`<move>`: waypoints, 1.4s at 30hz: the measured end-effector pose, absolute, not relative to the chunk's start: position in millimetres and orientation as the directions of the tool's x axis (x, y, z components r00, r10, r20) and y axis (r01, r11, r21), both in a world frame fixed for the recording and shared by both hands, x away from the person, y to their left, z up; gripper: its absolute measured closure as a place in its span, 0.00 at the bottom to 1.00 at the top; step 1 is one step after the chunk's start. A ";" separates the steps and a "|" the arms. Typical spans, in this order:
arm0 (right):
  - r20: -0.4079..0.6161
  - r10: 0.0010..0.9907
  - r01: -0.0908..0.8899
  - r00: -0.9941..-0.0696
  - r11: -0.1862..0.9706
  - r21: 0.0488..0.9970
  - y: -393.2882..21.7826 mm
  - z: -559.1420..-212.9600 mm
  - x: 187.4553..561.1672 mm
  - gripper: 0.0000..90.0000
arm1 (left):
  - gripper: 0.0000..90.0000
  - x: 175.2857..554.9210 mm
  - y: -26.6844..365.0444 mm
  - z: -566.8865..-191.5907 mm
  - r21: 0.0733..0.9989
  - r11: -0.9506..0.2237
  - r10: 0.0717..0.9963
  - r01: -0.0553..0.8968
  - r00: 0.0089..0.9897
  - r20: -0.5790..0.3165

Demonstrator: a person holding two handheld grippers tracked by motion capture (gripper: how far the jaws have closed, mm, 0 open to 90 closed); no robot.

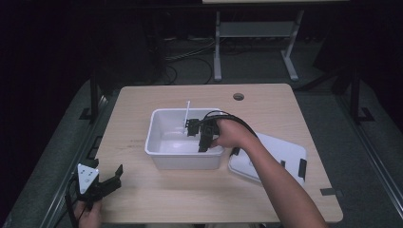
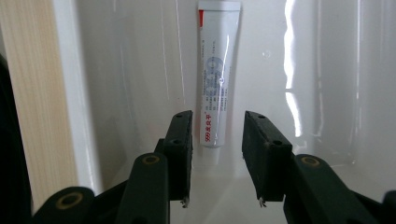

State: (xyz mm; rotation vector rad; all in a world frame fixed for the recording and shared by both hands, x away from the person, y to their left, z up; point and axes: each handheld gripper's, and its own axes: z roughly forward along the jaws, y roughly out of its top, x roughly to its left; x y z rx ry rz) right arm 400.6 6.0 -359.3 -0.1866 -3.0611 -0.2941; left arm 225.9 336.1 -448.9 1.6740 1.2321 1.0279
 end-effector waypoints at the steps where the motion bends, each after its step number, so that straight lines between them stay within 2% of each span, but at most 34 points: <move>1: 0.070 0.116 0.127 -0.991 0.974 0.189 5.4 -357.5 400.6 0.70 | 0.17 225.9 336.1 -448.9 0.925 -0.206 0.969 0.320 0.195 0.149; 31: 0.013 0.155 0.153 -0.988 0.962 0.227 -22.8 -301.7 395.1 0.65 | 0.17 226.5 334.8 -449.3 0.924 -0.210 0.969 0.319 0.197 0.152; 42: -0.013 0.180 0.172 -0.984 0.958 0.230 -42.1 -290.7 391.5 0.59 | 0.17 226.4 334.5 -449.2 0.921 -0.217 0.967 0.322 0.200 0.158</move>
